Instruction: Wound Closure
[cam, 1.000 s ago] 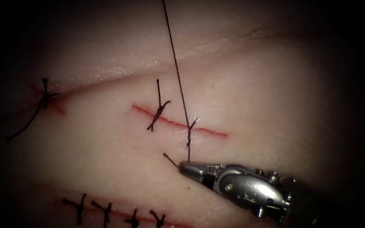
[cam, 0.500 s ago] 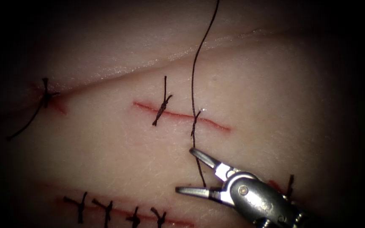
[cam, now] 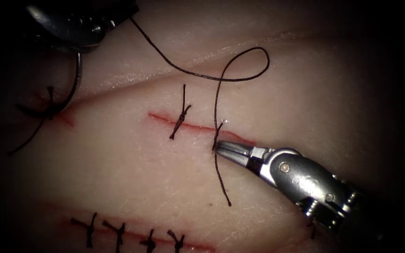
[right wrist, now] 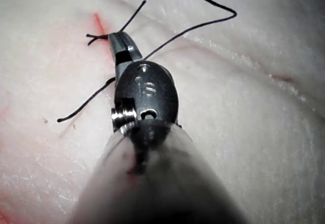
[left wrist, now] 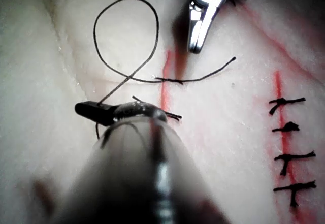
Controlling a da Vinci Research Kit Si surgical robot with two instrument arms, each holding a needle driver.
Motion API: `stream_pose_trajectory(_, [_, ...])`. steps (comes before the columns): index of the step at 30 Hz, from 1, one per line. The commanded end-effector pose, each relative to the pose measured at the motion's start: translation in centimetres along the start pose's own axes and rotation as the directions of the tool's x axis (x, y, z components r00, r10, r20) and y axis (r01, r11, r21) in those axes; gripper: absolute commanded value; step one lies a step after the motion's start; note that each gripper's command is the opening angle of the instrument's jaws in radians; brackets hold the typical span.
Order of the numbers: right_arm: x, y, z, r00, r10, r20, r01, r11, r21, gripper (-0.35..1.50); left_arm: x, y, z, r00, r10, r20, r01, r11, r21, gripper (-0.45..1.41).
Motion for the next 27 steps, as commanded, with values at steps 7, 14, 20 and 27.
stream_pose_trajectory(7, [-0.27,0.49,0.29,0.988,0.104,-0.114,-0.105,0.994,-0.003,-0.35,-0.22,0.63,-0.07,0.998,0.055,0.035,-0.053,0.997,-0.055,-0.45])
stream_pose_trajectory(14, [-0.10,0.62,0.27,0.899,0.328,-0.290,-0.280,0.940,0.195,-0.35,-0.36,0.83,0.21,0.981,0.174,0.081,-0.171,0.984,-0.042,-0.45])
stream_pose_trajectory(20, [0.17,0.65,0.26,0.822,0.431,-0.372,-0.257,0.864,0.432,-0.35,-0.40,0.89,0.66,0.951,0.244,0.192,-0.251,0.968,0.008,-0.45])
stream_pose_trajectory(27, [0.16,0.52,0.38,0.912,0.344,-0.225,-0.136,0.769,0.624,-0.35,-0.33,0.87,0.94,0.949,0.234,0.210,-0.243,0.970,0.018,-0.45])
